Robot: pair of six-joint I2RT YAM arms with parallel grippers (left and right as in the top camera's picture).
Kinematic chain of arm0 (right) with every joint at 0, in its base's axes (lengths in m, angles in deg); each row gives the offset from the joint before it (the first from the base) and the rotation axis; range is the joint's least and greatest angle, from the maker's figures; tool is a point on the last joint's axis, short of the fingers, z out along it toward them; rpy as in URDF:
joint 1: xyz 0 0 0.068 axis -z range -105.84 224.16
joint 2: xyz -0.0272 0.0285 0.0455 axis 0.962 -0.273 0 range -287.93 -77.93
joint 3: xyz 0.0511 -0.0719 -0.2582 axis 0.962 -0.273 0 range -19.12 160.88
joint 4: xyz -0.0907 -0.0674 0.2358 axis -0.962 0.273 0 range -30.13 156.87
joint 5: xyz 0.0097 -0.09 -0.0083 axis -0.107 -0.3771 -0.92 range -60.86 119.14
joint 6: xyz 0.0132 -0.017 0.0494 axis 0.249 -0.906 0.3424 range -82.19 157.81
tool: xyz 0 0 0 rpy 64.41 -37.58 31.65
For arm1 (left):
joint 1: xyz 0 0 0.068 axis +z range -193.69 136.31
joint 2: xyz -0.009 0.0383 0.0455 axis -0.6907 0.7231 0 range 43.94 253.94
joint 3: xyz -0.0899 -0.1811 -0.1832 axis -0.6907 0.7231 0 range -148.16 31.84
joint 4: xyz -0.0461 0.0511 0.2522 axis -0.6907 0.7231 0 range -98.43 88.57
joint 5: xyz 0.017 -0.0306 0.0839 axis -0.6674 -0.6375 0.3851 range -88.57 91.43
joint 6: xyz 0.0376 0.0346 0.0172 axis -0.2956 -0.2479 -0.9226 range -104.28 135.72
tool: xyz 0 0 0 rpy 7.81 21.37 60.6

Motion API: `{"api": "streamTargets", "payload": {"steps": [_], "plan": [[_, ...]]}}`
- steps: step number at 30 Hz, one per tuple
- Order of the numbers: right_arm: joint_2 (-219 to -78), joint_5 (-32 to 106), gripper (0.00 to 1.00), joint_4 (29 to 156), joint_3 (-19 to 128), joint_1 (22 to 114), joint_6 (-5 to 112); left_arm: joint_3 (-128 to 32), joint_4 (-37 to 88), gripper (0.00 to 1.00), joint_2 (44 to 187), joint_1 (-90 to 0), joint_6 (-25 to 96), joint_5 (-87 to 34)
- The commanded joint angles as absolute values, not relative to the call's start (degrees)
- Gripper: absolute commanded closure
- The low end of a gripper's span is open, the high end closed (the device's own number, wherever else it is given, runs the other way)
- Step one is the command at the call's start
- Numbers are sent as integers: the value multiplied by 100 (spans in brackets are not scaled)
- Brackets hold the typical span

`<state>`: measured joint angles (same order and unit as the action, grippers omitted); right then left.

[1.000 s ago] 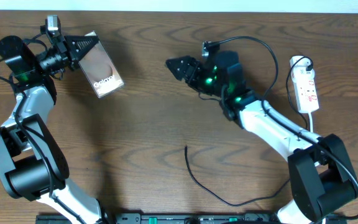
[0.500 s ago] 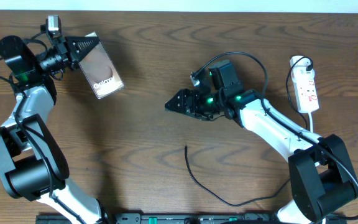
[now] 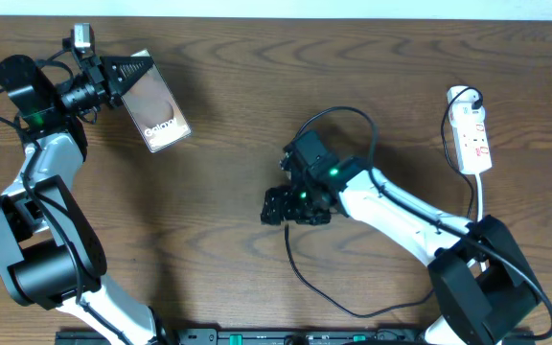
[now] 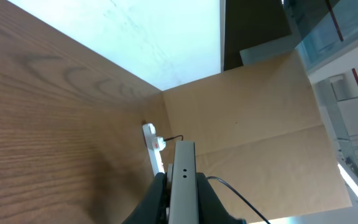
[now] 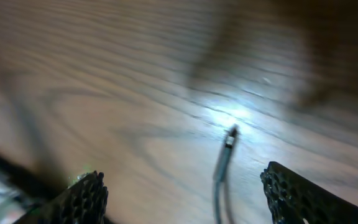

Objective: Plug charger to phone and switch on socket
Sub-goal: 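Lower the right gripper onto the black cable's plug end and grasp it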

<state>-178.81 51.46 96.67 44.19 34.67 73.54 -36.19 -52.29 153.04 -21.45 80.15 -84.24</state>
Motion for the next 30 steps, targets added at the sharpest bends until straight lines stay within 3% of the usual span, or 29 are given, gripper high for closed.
{"api": "streamTargets", "payload": {"steps": [1, 7, 18, 30], "plan": [[-17877, 4228, 22, 9864, 4467, 3255, 7703, -3663, -5270, 93, 15241, -2151, 7982, -8557], [-17877, 3691, 28, 10172, 4467, 2980, 8370, -3663, -5270, 93, 15241, -2151, 7980, -8555], [-18076, 3507, 30, 9949, 4467, 2632, 8604, -3663, -5268, 93, 15241, -2151, 7982, -8560], [-18310, 3568, 40, 9931, 4467, 2567, 8750, -3663, -5270, 92, 15241, -2151, 7978, -8555]]}}
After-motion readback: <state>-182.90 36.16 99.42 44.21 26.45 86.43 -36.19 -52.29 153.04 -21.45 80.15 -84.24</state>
